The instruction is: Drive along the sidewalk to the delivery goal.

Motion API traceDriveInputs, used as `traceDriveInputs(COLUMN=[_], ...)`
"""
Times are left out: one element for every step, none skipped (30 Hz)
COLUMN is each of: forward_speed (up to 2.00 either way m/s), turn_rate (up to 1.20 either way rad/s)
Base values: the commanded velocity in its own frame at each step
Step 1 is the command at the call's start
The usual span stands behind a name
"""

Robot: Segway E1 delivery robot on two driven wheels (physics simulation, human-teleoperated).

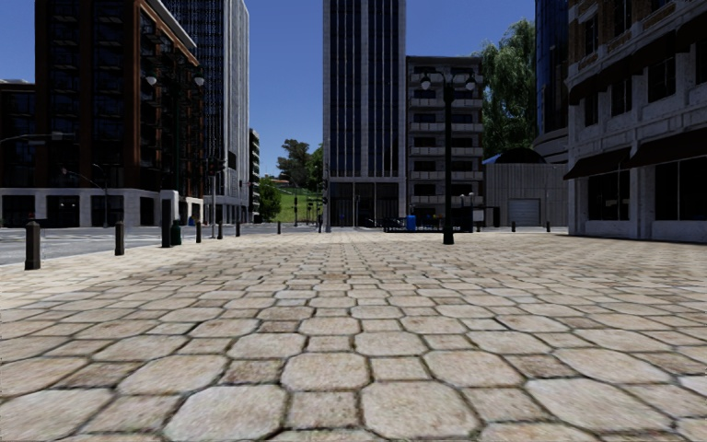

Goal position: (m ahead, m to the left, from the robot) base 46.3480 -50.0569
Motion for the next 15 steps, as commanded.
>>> traceDriveInputs(forward_speed=[2.00,2.00,2.00,2.00,2.00,2.00,2.00,2.00,2.00,2.00,2.00,2.00,2.00,2.00,2.00], turn_rate=[0.00,0.00,0.00,0.00,0.00,0.00,0.00,0.00,0.00,0.00,0.00,0.00,0.00,0.00,0.00])
